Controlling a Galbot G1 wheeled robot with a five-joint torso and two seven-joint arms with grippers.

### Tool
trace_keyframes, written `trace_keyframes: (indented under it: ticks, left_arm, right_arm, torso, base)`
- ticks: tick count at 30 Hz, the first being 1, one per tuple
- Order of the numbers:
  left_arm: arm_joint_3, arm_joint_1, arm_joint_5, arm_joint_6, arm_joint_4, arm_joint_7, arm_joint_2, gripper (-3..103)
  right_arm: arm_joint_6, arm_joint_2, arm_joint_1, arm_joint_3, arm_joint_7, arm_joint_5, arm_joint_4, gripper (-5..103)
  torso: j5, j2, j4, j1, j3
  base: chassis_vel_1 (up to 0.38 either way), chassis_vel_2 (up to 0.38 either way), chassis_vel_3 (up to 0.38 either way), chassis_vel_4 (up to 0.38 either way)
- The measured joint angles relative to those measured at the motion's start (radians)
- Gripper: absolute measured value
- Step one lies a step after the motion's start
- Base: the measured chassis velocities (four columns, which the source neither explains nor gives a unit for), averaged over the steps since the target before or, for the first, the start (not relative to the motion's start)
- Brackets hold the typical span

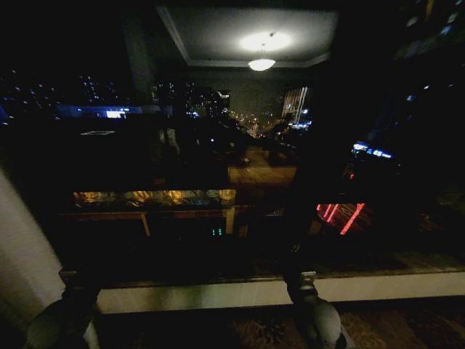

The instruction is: Open the curtains by pulling them apart, changing their state from closed to fully open.

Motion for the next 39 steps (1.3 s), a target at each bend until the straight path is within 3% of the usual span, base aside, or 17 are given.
trace_keyframes:
  ticks: [28, 39]
  left_arm:
    - [-0.02, 0.015, 0.012, 0.001, -0.035, -0.002, -0.012, 100]
    - [-0.02, 0.021, 0.011, 0.0, -0.048, -0.006, -0.017, 100]
  right_arm:
    - [0.002, -0.015, -0.026, 0.005, 0.003, -0.001, 0.05, 100]
    - [0.002, -0.015, -0.035, 0.013, 0.011, 0.001, 0.06, 100]
  torso:
    - [0.0, 0.0, -0.0001, 0.0, 0.0]
    - [0.0001, 0.0, 0.0, 0.0, 0.0]
  base:
    - [-0.318, -0.395, 0.311, 0.399]
    - [-0.179, -0.397, 0.176, 0.401]
